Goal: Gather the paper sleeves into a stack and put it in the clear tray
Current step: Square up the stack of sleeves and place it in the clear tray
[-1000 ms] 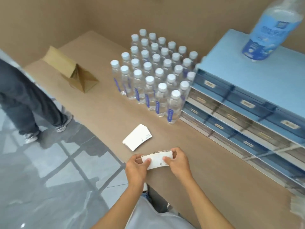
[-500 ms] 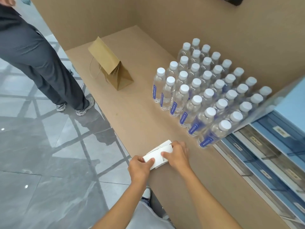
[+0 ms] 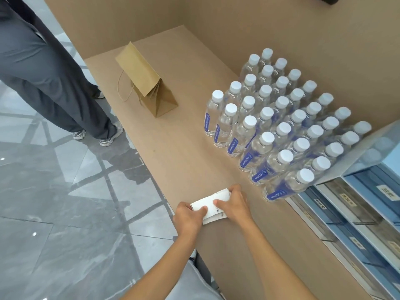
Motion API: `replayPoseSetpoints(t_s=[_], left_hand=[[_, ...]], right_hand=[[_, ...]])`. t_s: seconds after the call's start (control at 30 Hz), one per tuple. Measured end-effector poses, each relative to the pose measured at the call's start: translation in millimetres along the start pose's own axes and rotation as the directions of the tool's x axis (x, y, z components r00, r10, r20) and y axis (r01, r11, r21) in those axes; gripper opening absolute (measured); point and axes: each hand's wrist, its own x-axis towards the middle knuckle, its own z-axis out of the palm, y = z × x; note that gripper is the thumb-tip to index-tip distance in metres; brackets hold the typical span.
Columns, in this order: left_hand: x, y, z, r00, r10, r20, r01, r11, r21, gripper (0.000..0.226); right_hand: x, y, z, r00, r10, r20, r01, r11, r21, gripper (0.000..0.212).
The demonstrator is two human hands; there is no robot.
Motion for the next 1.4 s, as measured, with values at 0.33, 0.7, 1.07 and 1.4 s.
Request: replayPoseSetpoints(t_s=[0.33,0.7,1.07,1.4], left_hand=[[0,-2,-3,0.973,0.013,0.229,0.015,0.993,-0.120,0.040],[-59,-6,45,0.782,0.193,0.593,-0.218,0.975,-0.030,0.036],[-174,-68,139,0.475,0.104,0.874,-0.504,0.846,0.174,0.033],[-218,-128,172,0.352,0.288,0.890,-0.726,0.685,0.066,0.046]], right_hand=[[-11,19,-7,0.995,0.067,0.076,-0.096,0.871,0.482,0.051],[-90,127,-38,0.981,0.188,-0.050,-0.040,0.447,0.893,0.043],[-204,283,-46,0.855,0.468,-0.224,0.120,0.242,0.963,0.039],[-240,349,-36,0.782,0.463,-0.418,0.234,0.403,0.885,0.051]])
